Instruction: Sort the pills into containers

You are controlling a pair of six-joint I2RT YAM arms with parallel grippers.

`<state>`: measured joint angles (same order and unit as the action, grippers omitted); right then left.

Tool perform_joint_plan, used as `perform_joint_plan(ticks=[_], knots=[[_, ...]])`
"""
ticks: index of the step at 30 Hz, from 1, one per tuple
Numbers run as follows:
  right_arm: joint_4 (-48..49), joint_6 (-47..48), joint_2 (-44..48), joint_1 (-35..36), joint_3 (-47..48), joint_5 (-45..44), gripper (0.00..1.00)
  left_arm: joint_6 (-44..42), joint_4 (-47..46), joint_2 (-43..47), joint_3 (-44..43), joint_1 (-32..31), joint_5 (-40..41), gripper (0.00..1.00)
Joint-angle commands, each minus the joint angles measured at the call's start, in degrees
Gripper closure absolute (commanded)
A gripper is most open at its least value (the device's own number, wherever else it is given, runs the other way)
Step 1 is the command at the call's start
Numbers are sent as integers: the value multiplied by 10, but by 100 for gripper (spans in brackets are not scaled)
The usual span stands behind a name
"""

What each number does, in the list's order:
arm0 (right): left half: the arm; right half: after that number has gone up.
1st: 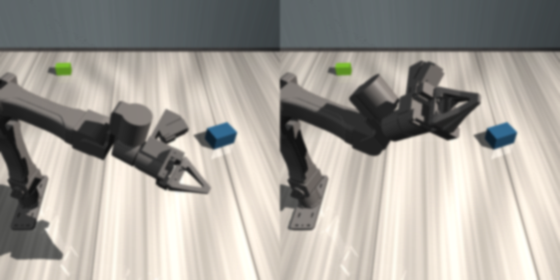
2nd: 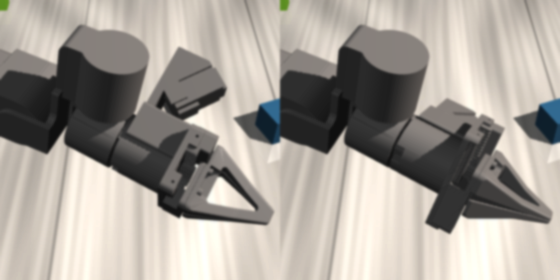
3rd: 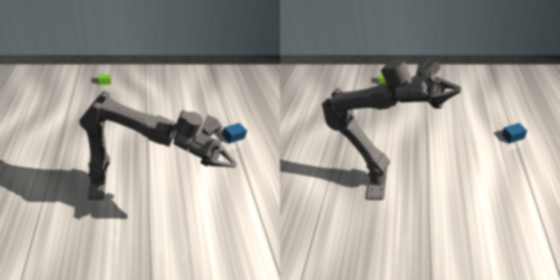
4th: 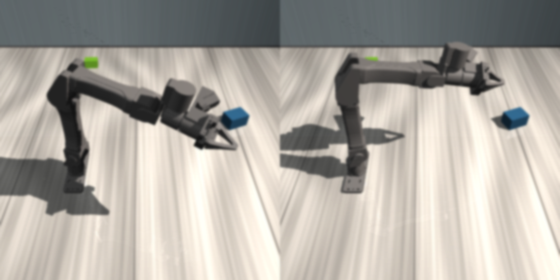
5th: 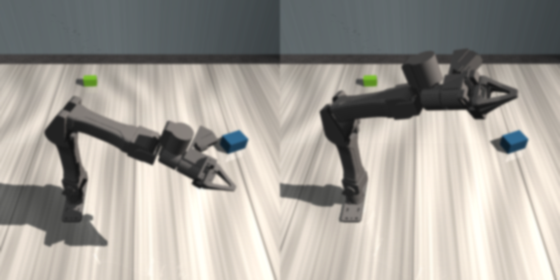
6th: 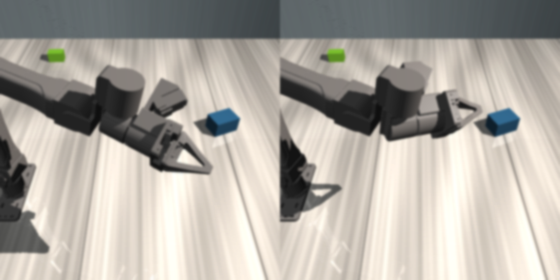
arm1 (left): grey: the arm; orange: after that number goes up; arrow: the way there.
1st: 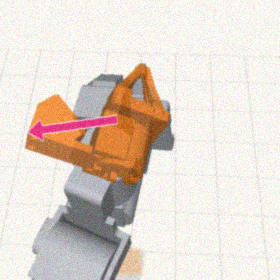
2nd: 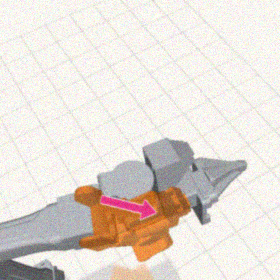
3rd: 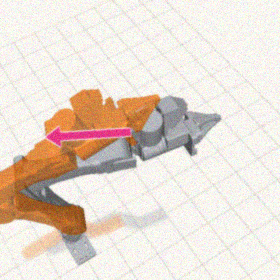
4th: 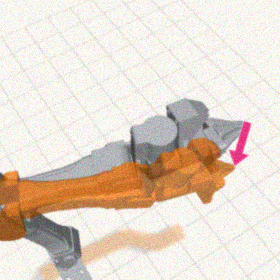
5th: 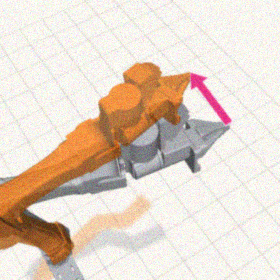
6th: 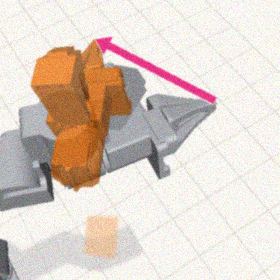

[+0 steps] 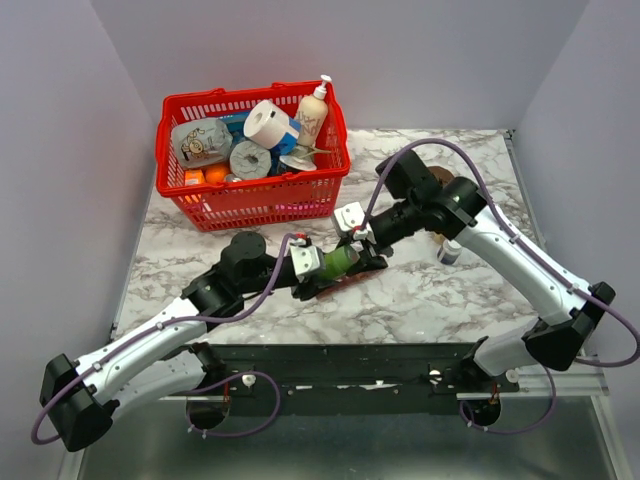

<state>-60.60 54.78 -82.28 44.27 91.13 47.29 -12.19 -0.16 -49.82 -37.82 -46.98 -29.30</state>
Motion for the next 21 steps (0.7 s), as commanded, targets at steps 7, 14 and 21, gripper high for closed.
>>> perform_joint_plan(ticks=[7, 14, 21], knots=[[-196, 398, -44, 7, 94, 99, 99, -31, 68, -33, -1, -1, -98, 100], [-183, 379, -32, 6, 109, 98, 98, -25, 53, -47, 8, -1, -102, 100], [-159, 330, -25, 27, 118, 102, 95, -14, 32, -83, -3, -1, -86, 100]])
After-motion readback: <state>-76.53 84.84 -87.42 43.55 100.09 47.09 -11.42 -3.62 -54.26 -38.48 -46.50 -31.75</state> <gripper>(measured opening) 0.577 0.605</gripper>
